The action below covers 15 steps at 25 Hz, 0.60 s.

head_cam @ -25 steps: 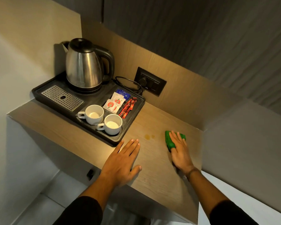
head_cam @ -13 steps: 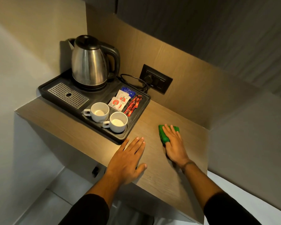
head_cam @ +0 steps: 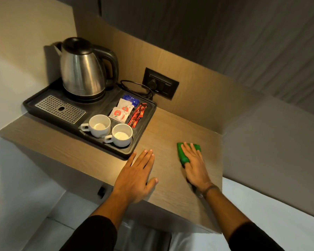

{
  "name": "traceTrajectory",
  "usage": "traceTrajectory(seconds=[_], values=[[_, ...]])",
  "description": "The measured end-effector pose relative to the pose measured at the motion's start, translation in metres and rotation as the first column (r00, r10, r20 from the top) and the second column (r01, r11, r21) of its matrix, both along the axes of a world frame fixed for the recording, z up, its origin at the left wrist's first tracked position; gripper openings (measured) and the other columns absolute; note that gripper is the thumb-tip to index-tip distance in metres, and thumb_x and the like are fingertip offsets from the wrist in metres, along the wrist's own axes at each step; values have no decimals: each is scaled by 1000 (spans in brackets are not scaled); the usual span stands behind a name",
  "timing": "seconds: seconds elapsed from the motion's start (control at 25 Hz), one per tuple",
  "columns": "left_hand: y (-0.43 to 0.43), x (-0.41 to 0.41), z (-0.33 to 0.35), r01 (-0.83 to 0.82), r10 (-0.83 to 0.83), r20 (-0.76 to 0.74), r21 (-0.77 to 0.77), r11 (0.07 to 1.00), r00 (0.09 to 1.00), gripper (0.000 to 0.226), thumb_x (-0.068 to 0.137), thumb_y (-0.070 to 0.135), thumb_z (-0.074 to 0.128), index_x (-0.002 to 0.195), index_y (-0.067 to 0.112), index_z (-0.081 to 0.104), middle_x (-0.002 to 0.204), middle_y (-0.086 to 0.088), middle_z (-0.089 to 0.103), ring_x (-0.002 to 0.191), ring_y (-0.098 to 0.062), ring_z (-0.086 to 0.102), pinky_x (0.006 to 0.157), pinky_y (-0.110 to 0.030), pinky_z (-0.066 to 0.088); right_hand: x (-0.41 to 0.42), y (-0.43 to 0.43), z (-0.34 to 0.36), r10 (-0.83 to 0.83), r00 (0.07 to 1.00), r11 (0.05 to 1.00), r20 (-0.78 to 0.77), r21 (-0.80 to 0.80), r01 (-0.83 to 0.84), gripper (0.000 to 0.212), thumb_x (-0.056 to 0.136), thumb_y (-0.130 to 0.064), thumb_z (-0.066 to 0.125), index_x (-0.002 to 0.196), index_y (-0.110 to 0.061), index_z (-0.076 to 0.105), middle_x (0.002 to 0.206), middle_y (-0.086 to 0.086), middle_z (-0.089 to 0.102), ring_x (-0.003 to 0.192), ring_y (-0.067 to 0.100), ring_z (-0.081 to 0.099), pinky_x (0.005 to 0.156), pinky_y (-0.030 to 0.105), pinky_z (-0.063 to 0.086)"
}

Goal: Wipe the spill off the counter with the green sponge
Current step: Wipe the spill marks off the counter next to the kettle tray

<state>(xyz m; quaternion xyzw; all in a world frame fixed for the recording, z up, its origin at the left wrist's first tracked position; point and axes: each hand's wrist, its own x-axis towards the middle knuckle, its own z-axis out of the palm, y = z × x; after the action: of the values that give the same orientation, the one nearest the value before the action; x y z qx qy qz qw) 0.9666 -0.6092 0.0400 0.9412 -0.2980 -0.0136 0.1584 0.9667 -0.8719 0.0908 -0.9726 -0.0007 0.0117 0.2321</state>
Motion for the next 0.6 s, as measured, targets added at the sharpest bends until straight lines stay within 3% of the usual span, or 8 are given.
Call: traceTrajectory(seconds=[0.08,0.16,0.24,0.36,0.48,0.56,0.6], values=[[0,1,1,-1,1,10,3,1000,1000,83,103,64,28,164,13,8,175,-6,5,160,-19,-5,130,-53,5,-8,35,3,63,998,998,-22,27,-62,80,91,8,47,160,-24,22,170,-5,12,160,20,1,130,50,-1],[1,2,2,-6,6,14,11,1000,1000,83,103,65,27,164,12,9,175,-7,7,160,-20,-4,130,-54,8,-62,42,-11,225,973,974,-48,13,-225,84,90,1,47,161,-32,16,172,-9,10,159,15,-2,129,48,-3],[0,1,0,-1,1,-1,30,1000,1000,83,103,65,26,164,12,8,175,-8,6,160,-21,-5,130,-55,9,-125,22,-19,250,966,967,-65,-28,-252,88,86,-3,45,161,-38,14,171,-17,9,159,13,-1,127,50,0],[2,2,-1,9,-8,-23,51,999,1000,84,103,67,22,164,14,2,176,-7,1,160,-21,-8,130,-56,8,-133,-9,-10,113,994,993,-3,-17,-113,81,88,-1,45,160,-30,21,171,-10,15,159,18,5,128,56,7],[2,2,2,18,-17,-19,69,997,1000,84,102,66,21,164,13,1,175,-8,-1,160,-23,-9,130,-57,5,-62,8,7,-176,984,984,19,-2,176,75,91,10,49,158,-19,29,169,0,18,159,26,9,129,53,6],[1,0,3,14,-13,-11,87,996,1000,83,103,64,25,164,12,5,175,-10,3,160,-24,-4,130,-57,7,-37,39,10,-197,980,980,-20,23,197,78,90,9,49,159,-21,26,169,-1,16,160,22,5,130,48,1],[1,-1,3,10,-9,-2,71,997,1000,83,103,63,27,164,11,8,175,-10,6,160,-25,-1,130,-57,8,-42,53,4,-114,993,993,-13,29,114,80,90,6,48,160,-24,23,171,-4,14,160,18,1,130,47,-1]])
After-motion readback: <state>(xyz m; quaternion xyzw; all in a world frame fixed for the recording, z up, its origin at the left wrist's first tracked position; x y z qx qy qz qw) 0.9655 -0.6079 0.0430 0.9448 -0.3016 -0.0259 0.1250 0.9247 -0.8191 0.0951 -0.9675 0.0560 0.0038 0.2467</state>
